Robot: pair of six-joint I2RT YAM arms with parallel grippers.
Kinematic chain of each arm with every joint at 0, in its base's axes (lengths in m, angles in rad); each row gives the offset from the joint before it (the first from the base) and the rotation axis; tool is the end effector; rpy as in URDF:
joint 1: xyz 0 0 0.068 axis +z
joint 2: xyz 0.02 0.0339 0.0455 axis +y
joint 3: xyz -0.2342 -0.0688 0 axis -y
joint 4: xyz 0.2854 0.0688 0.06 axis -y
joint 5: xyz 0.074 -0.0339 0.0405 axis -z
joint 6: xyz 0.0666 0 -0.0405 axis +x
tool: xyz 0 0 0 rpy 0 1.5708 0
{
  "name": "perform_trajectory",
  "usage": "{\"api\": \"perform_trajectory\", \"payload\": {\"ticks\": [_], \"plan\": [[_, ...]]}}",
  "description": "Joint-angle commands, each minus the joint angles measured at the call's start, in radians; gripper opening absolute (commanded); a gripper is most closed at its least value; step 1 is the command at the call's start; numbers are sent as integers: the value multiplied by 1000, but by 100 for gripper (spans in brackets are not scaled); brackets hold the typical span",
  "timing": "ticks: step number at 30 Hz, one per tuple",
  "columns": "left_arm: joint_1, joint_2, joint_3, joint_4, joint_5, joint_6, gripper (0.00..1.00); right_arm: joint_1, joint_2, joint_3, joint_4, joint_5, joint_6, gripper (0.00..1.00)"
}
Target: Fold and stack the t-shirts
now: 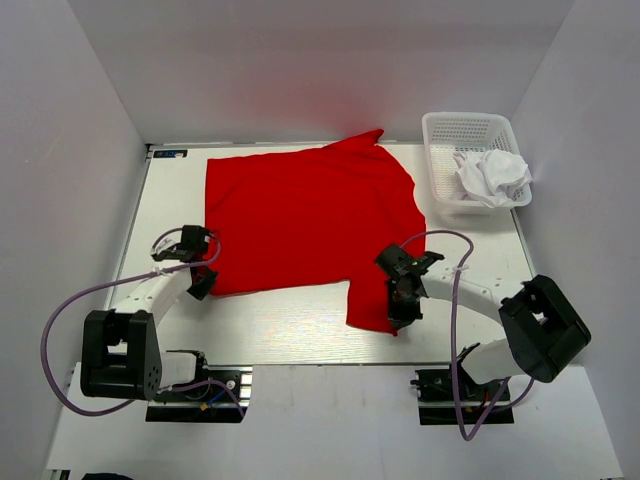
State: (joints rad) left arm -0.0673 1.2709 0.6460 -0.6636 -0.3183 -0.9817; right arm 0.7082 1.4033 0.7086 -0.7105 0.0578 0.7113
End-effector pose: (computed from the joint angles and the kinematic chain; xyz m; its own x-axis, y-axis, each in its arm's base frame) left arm 0.2564 0.0036 0.0871 -0.5132 -0.7569 -0.4047 -0.8096 0.5835 -0.0646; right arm 0.2013 0.1674 0.0693 -0.9867 0.0131 -0.1621 0.0026 0.9979 0.0644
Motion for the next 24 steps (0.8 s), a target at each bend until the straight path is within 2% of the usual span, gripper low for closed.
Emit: {"api": "perform_trajectory", "payload": {"ticks": [1, 9, 17, 24], "plan": [[0, -31, 40, -24, -31, -15, 0, -1, -3, 54, 2, 73, 17, 0], [0, -31, 106, -43, -54, -25, 0, -44, -46, 256, -40, 209, -19, 0], [0, 37, 214, -44, -77, -25, 0, -148, 68, 483, 3, 250, -78, 0], [9, 185, 349, -45, -88, -34, 0, -233, 181, 653, 68, 244, -90, 0]]}}
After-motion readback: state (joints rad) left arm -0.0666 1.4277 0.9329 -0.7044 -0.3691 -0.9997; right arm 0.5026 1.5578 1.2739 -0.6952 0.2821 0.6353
